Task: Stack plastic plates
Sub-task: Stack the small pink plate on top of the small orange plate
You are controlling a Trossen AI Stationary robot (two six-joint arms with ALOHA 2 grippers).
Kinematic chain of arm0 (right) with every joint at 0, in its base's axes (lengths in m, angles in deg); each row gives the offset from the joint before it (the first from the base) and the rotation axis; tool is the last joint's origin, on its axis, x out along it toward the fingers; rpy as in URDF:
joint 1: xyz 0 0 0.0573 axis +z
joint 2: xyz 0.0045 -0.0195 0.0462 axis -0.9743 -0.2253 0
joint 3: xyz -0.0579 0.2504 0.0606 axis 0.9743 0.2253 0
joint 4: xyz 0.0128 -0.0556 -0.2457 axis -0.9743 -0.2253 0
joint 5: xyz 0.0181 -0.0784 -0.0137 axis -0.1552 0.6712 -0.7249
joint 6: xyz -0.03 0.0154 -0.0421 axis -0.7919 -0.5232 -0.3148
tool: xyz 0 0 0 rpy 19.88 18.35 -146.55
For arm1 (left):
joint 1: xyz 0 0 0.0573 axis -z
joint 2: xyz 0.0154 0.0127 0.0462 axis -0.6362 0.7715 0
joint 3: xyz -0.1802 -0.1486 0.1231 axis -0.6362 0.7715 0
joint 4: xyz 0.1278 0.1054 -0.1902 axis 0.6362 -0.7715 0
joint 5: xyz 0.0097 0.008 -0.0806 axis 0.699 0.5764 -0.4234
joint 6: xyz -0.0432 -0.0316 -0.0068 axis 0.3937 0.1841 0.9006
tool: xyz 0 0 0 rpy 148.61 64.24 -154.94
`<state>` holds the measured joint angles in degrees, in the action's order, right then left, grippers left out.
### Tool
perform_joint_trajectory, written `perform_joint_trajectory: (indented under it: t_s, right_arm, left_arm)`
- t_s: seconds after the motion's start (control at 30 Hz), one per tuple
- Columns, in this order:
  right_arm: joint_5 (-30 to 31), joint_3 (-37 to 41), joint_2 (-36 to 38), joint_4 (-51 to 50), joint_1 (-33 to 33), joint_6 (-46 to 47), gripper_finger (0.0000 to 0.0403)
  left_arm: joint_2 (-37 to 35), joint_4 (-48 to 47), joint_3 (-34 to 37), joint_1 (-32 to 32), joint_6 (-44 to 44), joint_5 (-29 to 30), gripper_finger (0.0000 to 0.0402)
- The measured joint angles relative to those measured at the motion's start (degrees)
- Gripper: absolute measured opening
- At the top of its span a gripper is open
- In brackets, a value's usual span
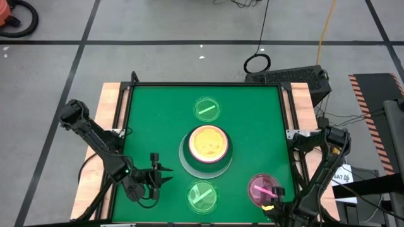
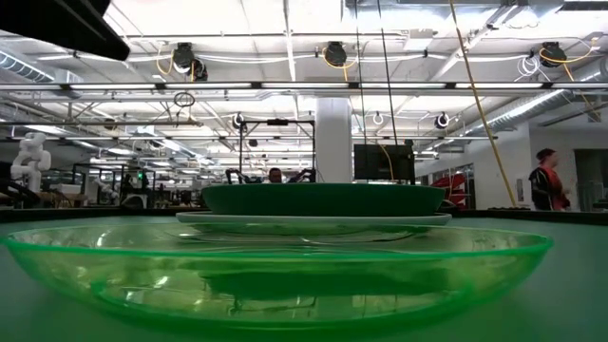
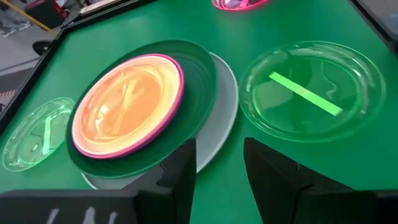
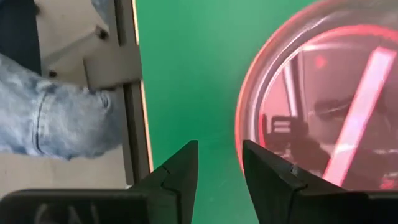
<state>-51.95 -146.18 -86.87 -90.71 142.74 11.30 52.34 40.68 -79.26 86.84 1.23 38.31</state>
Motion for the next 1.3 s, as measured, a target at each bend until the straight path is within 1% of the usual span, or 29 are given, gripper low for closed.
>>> perform_joint_trajectory:
  t_s: [0.13, 0.33, 0.57, 0.63, 0.83, 0.97, 1.13, 1.3]
  right_arm:
    - [-1.7, 0.0, -1.4, -0.1, 0.0, -0.3, 0.0103]
    - [-1.8, 0.0, -2.0, -0.7, 0.0, -0.5, 0.0076]
    - [-1.7, 0.0, -2.0, -2.4, 0.0, -0.5, 0.0066]
    - [-1.7, 0.0, -2.0, -3.1, 0.0, -1.7, 0.0066]
    - [-1.7, 0.0, -2.9, -3.3, 0.0, -8.9, 0.0066]
    - [-0.4, 0.0, -2.9, -3.3, 0.0, -9.7, 0.0072]
    - [-0.4, 0.0, -2.9, -3.4, 0.0, -10.2, 0.0092]
    - [-0.4, 0.0, -2.9, -5.6, 0.0, -10.4, 0.0107]
  left_arm:
    - [0.0, 0.0, 0.0, -0.8, 0.0, 0.0, 0.0142]
    - [0.0, 0.0, 0.0, -1.4, 0.1, -0.6, 0.0142]
    - [0.0, 0.0, 0.0, -1.3, 0.1, -0.7, 0.0142]
    - [0.0, 0.0, 0.0, -1.3, 0.2, -0.7, 0.0142]
    - [0.0, 0.0, 0.0, -1.3, 0.5, -0.7, 0.0142]
    - [0.0, 0.0, 0.0, -1.3, 0.4, -0.7, 0.0142]
    - [0.0, 0.0, 0.0, -1.3, 0.6, -0.7, 0.0142]
    - [0.0, 0.0, 0.0, -1.3, 0.6, -0.7, 0.0142]
